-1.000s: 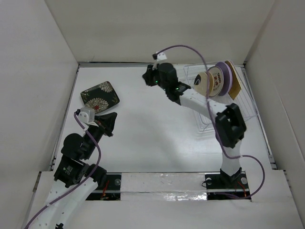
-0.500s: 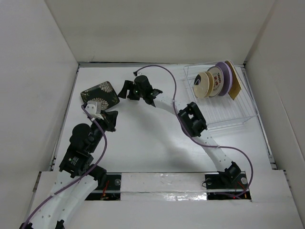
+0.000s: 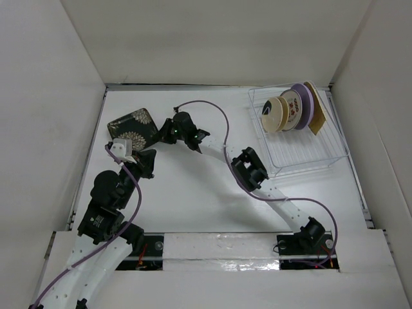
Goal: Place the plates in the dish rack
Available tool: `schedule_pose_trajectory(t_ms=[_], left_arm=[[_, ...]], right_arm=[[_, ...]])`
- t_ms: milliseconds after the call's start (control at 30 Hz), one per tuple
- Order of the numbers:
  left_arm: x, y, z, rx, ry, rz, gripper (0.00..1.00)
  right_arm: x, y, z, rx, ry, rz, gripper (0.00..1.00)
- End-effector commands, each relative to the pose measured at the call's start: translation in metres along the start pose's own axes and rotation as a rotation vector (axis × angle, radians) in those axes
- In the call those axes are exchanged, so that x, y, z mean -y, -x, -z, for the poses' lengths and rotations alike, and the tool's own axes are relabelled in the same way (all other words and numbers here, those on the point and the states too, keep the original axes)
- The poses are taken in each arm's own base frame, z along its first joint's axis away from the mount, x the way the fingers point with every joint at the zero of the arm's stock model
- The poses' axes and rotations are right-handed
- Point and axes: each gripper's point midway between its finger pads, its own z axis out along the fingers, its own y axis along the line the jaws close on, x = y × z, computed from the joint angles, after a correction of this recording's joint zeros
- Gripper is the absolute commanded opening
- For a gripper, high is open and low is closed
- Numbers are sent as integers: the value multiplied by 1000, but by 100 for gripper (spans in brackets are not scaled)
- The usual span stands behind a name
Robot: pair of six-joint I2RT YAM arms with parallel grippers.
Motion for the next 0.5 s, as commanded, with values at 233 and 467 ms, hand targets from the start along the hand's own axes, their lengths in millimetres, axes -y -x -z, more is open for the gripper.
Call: schedule_pose_trajectory(t_ms=[233, 467], left_arm=[[3, 18, -4, 51, -2, -7, 0], [5, 17, -6, 45, -18, -12, 0]], right_arm=[[-31, -5, 35, 102, 0, -1, 0], [-65, -8, 113, 200, 14, 33, 0]])
